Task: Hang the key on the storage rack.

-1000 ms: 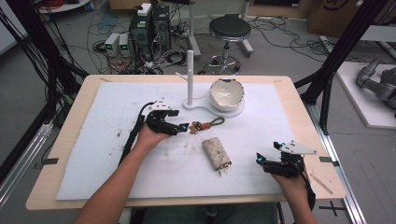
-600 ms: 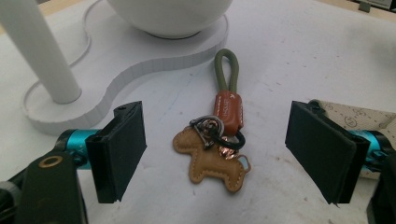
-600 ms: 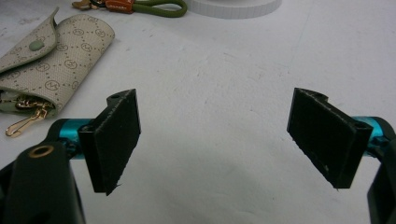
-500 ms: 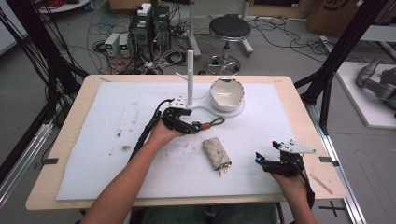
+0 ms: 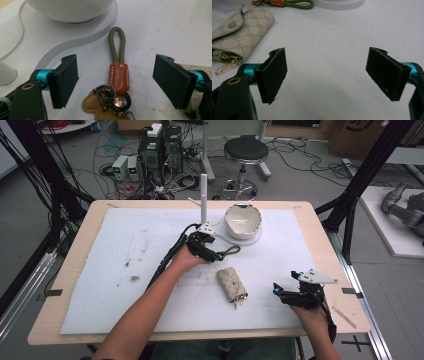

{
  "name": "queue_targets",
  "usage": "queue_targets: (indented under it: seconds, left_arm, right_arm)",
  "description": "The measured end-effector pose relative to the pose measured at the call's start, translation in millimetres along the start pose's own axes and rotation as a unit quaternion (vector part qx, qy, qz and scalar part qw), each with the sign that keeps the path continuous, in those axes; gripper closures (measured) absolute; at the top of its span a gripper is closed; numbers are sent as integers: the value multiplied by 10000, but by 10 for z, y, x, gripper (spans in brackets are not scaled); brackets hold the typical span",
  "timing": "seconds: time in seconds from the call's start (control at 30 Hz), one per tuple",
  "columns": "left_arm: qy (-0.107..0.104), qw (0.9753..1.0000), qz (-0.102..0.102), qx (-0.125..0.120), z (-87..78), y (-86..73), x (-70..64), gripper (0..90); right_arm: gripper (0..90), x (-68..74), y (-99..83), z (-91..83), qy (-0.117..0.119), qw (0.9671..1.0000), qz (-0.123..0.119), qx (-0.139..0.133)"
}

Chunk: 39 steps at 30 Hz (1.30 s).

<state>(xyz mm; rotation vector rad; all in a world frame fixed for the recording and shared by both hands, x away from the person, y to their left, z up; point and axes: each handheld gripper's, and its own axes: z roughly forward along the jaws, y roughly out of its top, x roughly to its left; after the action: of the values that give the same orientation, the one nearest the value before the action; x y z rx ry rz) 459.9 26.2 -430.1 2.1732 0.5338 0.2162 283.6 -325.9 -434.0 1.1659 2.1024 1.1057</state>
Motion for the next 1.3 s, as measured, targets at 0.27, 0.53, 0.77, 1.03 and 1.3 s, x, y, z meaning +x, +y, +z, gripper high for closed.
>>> queue_targets:
  seconds: [0.27, 0.53, 0.77, 1.03, 1.3]
  left_arm:
    - [60, 9993, -17, 377, 181, -65, 45, 251]
    - [110, 9989, 136, 437, 201, -82, 31, 373]
    - [-82, 9975, 519, 481, 181, -64, -12, 548]
    - [-218, 9976, 514, 404, 180, -78, -29, 665]
    - [-238, 9978, 482, 401, 162, -72, -19, 702]
  right_arm:
    - [177, -6, -4, -1, 8, 10000, 11, -3]
    - [177, -1, -5, 10, 32, 10000, 23, 37]
    - [177, 19, 3, 23, 46, 10000, -2, 56]
    - [177, 24, 7, 38, 61, 9999, -33, 82]
    - [177, 28, 7, 51, 97, 9999, -14, 111]
